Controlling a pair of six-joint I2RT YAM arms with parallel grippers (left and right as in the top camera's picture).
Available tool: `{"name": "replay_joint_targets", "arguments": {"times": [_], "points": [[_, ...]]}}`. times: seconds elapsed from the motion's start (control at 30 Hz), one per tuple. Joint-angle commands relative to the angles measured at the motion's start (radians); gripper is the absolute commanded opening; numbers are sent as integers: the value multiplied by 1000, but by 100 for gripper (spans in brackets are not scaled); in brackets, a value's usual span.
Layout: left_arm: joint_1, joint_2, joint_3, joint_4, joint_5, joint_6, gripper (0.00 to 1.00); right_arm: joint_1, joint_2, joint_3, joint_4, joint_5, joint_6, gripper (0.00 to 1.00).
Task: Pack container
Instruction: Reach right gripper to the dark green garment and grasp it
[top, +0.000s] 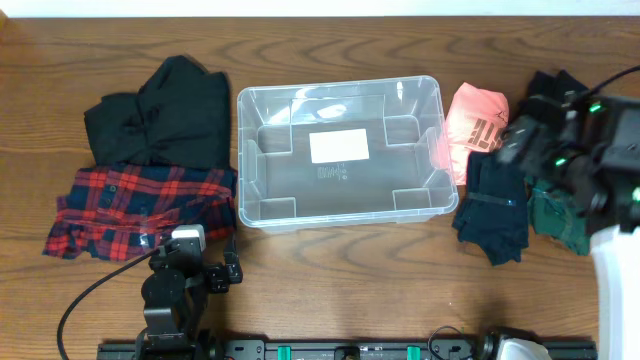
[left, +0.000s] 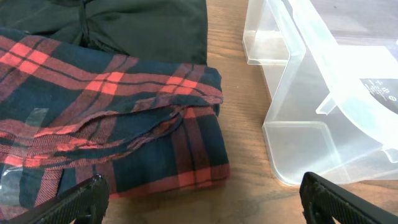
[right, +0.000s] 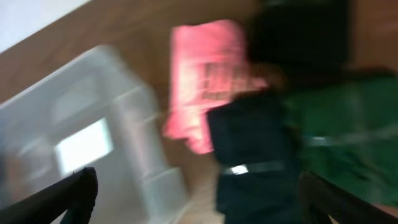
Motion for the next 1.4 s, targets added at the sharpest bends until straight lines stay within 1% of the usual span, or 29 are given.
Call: {"name": "replay_joint_targets", "arguments": {"times": [0.0,0.1,0.23,0.37,0.43,0.57,0.73,0.83,0.97,1.07,1.17,1.23,1.27,1.3,1.37], "points": [[-3,-7,-11,1,7,-8,98,-179,110,16,0,-61,4,99],[-3,-7,-11,1,7,-8,98,-325,192,14,0,-183,-29,99],[-3,-7,-11,1,7,-8,98,-478,278,13,27,-192,-29,99],[-3,-7,-11,1,7,-8,98,-583,363,13,97,-184,-35,99],[-3,-7,-11,1,7,-8,98,-624,410,13,123,-191,-89,99],[-3,-7,-11,1,7,-8,98,-644,506,11,126,-241,-214,99],[-3,-7,-11,1,7,-8,98,-640,623,11,119,-256,-303,99],[-3,-7,-11,1,7,-8,98,-637,669,11,124,-327,-361,99],[-3,-7,-11,1,7,-8,98,-626,713,10,122,-335,-372,99],[-3,-7,-11,1,7,-8,98,-613,747,-5,101,-306,-378,98],[-3,-7,-11,1,7,-8,98,-605,774,-25,100,-294,-377,88],[-3,-7,-11,1,7,-8,98,-603,780,-33,100,-309,-378,76],[-3,-7,-11,1,7,-8,98,-603,780,-34,98,-309,-378,66],[-3,-7,-11,1,7,-8,98,-603,778,-34,95,-309,-377,60],[-3,-7,-11,1,7,-8,98,-604,769,-33,88,-311,-377,41]]}}
